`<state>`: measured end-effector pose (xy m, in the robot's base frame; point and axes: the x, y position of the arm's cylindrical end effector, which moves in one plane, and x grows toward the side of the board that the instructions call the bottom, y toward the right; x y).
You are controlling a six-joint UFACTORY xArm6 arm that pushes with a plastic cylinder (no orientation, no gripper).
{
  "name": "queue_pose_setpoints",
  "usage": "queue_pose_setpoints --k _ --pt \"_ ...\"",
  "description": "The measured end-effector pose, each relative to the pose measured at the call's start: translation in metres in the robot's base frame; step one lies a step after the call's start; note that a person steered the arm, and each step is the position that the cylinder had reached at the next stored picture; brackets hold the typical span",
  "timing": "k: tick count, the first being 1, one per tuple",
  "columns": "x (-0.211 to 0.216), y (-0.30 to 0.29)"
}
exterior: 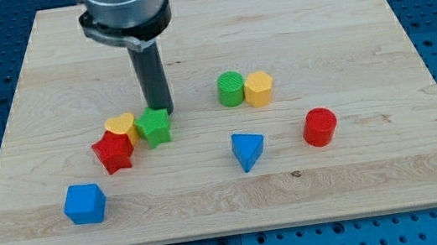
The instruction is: Point at the top of yellow heart
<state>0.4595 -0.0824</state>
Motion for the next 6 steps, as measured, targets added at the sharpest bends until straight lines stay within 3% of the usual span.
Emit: queue_pose_setpoints --k 2,4,6 --pt "0.041 -0.001" --pt "-0.032 -0.01" --pt "-0.011 -0.038"
